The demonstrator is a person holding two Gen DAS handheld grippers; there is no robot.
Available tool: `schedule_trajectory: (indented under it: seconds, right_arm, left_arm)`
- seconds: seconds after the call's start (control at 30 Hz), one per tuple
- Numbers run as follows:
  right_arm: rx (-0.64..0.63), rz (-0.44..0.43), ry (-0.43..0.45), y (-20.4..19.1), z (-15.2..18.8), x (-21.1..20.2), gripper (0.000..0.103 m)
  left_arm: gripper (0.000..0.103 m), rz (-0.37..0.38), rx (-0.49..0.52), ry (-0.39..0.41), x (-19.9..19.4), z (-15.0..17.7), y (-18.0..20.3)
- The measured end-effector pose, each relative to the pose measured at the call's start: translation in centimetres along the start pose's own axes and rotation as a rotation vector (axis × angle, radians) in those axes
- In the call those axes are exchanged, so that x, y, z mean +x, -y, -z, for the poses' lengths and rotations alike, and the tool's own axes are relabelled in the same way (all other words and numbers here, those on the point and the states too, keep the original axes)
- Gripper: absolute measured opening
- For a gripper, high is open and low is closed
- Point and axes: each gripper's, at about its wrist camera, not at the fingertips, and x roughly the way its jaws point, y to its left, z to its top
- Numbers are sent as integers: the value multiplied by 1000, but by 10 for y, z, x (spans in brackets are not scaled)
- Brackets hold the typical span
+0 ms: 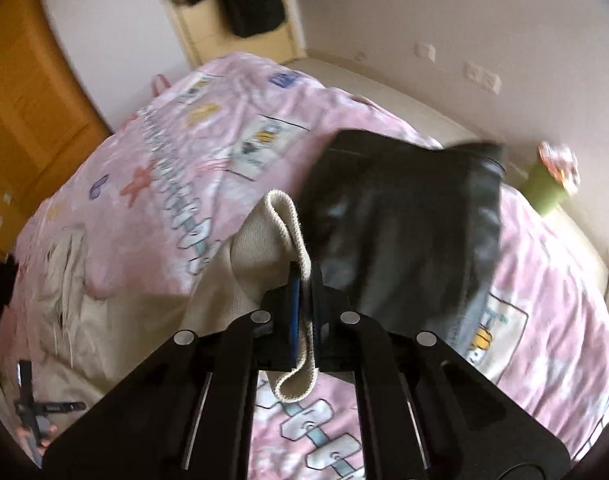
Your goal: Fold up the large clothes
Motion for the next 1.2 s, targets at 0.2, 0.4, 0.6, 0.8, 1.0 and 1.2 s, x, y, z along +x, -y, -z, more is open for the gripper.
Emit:
schedule_trajectory:
  seconds: [0.2, 0.4, 0.6, 0.8, 1.0, 1.2]
  right_arm:
    - [22, -7, -33, 24, 24, -3, 4]
    - [-41, -125, 46, -30, 23, -42, 4]
    - [-203, -273, 165, -135, 12, -107, 4]
    - [-399, -499, 158, -263, 35, -130, 4]
    - [-487, -684, 47, -369, 79, -107, 4]
    - [-524, -798, -16, -456, 136, -97, 4]
  left_arm:
    - [82, -13, -3, -26, 25, -6, 20]
    - [82, -40, 12, -61, 59, -5, 11]
    - [82, -10, 16, 7, 26, 11, -6]
    - [82, 14, -55, 109, -21, 39, -45]
    - [82, -23, -173, 201, -62, 76, -110]
    - [82, -14, -292, 274, -108, 112, -179]
